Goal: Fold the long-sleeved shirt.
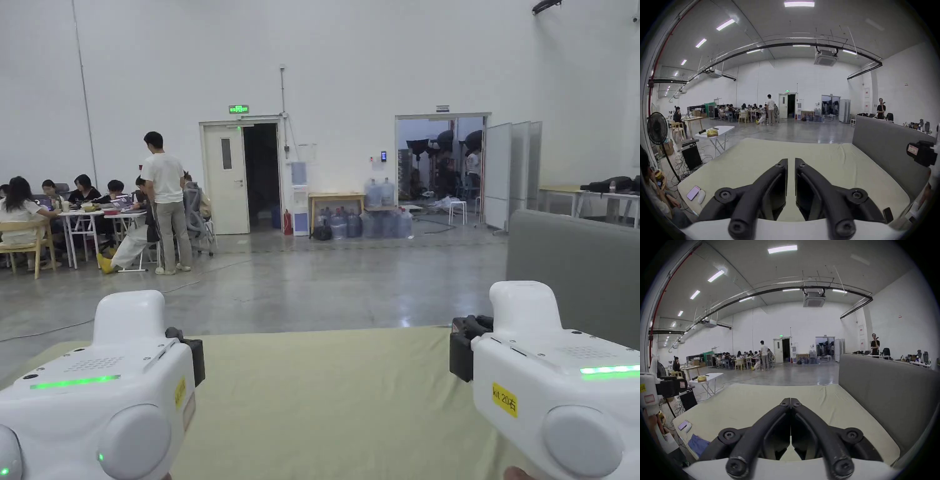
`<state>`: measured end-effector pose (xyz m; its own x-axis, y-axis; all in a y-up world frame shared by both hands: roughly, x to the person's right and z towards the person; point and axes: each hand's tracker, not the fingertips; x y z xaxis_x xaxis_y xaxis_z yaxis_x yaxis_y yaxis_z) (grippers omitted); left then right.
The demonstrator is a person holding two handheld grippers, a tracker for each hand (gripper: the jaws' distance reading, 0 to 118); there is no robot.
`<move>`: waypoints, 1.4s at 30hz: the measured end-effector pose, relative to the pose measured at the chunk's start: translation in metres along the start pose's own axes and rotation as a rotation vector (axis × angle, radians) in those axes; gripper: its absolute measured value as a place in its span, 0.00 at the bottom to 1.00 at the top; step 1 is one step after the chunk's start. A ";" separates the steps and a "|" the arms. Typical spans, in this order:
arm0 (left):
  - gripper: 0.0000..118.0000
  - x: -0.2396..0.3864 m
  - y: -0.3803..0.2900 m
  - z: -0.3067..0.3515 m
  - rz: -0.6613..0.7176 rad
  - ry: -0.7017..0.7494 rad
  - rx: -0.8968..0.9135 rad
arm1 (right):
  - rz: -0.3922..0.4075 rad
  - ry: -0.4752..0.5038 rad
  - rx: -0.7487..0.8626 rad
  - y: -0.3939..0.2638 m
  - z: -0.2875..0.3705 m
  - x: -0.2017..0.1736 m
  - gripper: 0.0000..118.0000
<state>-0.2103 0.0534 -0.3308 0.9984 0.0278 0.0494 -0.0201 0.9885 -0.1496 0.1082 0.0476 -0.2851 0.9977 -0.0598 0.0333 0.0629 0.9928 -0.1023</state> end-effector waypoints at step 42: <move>1.00 -0.008 0.001 0.006 0.014 -0.031 -0.019 | -0.023 0.033 -0.019 0.001 0.002 -0.033 1.00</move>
<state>-0.2190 0.0553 -0.3258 0.9959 0.0465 0.0778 -0.0328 0.9850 -0.1693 0.0752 0.0506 -0.2847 0.9962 -0.0865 0.0033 0.0863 0.9889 -0.1209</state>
